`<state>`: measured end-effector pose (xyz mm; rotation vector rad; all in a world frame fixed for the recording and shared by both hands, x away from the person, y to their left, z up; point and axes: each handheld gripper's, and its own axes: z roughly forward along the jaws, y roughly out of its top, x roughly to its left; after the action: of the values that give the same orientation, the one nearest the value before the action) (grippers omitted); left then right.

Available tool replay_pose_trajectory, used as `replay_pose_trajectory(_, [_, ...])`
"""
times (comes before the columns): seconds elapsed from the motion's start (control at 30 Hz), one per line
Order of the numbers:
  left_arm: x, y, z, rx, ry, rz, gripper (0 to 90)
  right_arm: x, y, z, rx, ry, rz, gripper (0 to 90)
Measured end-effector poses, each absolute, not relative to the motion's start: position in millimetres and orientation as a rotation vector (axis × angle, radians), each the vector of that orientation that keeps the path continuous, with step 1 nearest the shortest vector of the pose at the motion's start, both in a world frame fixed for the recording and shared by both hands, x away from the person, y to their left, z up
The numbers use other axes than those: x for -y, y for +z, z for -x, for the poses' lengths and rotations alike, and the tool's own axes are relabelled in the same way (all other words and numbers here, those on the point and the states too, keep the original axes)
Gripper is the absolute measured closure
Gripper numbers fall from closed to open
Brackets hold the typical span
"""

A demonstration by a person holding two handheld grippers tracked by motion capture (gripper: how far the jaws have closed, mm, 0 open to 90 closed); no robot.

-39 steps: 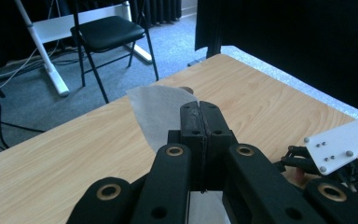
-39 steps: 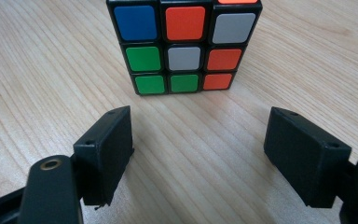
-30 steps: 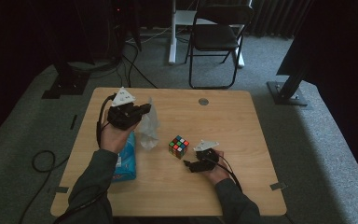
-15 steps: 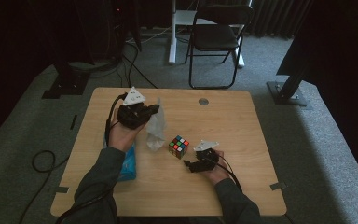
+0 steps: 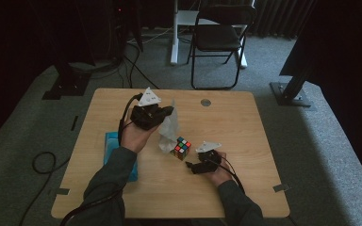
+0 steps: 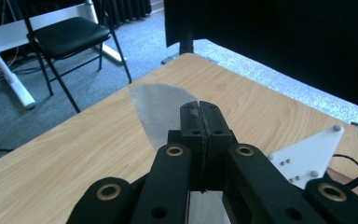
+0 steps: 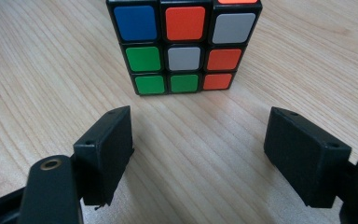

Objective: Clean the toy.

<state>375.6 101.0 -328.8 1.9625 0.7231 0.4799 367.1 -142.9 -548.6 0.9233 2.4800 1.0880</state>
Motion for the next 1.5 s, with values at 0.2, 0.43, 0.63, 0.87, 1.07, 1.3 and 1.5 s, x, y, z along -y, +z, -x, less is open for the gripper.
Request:
replay_pose_trajectory(0.2, [-86,-327,-374,-0.688,0.457,-1.959,90.0,143,-549,-367,-2.481,1.088,-0.923,23.3])
replay_pose_trajectory(0.43, [-76,-338,-376,-0.682,0.425,-1.974,90.0,143,-549,-367,-2.481,1.088,-0.926,23.4])
replay_pose_trajectory(0.63, [-78,-366,-386,-0.745,0.416,-2.021,90.0,143,-549,-367,-2.479,1.088,-0.927,23.4])
replay_pose_trajectory(0.87, [-79,-394,-395,-0.808,0.445,-2.087,90.0,143,-549,-367,-2.477,1.091,-0.925,23.4])
replay_pose_trajectory(1.07, [-74,-411,-402,-0.849,0.515,-2.134,90.0,143,-549,-367,-2.477,1.092,-0.926,23.4])
replay_pose_trajectory(1.3, [-59,-443,-402,-0.846,0.532,-2.240,89.6,143,-549,-367,-2.478,1.090,-0.923,23.4])
replay_pose_trajectory(1.5, [-50,-459,-397,-0.822,0.485,-2.279,89.4,143,-549,-367,-2.479,1.089,-0.923,23.4])
